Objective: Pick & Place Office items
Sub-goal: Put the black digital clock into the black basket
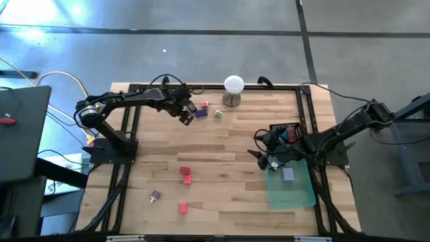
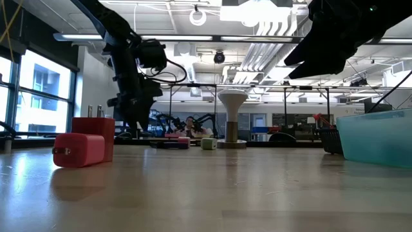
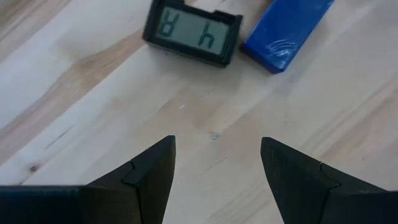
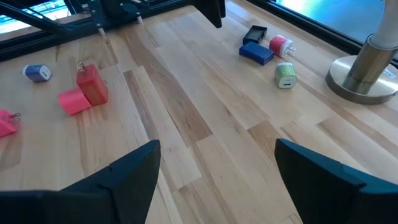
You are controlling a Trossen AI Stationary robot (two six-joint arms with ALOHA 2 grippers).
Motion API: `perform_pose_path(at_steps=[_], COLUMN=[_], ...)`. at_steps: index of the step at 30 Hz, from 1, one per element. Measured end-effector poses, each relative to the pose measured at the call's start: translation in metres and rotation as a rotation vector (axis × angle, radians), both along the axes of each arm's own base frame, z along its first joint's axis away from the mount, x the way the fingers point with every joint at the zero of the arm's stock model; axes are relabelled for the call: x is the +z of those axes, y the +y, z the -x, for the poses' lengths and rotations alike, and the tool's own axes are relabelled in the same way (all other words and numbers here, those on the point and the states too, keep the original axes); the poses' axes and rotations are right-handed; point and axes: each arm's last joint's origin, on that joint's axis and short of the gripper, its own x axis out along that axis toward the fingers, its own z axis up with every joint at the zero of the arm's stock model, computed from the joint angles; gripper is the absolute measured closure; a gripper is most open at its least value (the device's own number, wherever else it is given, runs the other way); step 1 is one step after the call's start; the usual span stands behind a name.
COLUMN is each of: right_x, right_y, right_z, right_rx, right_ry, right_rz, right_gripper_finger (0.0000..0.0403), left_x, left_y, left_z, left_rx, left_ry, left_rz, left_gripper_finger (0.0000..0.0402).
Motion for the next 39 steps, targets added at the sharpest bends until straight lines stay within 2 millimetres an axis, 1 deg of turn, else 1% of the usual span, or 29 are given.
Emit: perform_pose_path(at_steps=[5,8,16,19,24,27,34,37,39], right_x=[0.0,0.0,0.0,0.0,0.0,0.0,0.001,0.001,0.001], right_y=[0.0,0.0,0.0,0.0,0.0,0.0,0.0,0.0,0.0], right_z=[0.0,0.0,0.0,0.0,0.0,0.0,0.0,0.0,0.0], right_rx=[-0.001,-0.002,-0.003,-0.004,-0.004,-0.004,-0.003,-0.003,-0.004], right_ry=[-0.003,-0.003,-0.005,-0.005,-0.005,-0.006,-0.008,-0.008,-0.008], right_rz=[0.0,0.0,0.001,0.001,0.001,0.0,-0.001,-0.001,-0.001], right_gripper_finger=[0.0099,0.0099,0.0099,0.0099,0.0099,0.0099,0.0099,0.0099,0.0099], left_x=[-0.002,-0.004,-0.016,-0.018,-0.019,-0.018,-0.012,-0.01,-0.01], left_y=[0.0,0.0,0.002,0.003,0.002,0.002,0.014,0.022,0.028], left_z=[0.0,-0.001,-0.006,-0.009,-0.013,-0.016,-0.022,-0.02,-0.017], left_rx=[0.01,0.011,-0.038,-0.033,-0.011,0.036,0.181,0.229,0.31], left_ry=[0.009,0.011,0.052,0.039,0.013,-0.029,-0.188,-0.212,-0.224], left_rz=[0.007,0.015,0.018,0.012,0.013,0.016,-0.012,-0.057,-0.062], left_gripper_finger=[0.0169,0.0157,0.0085,0.0067,0.0062,0.0061,0.0061,0.0061,0.0061])
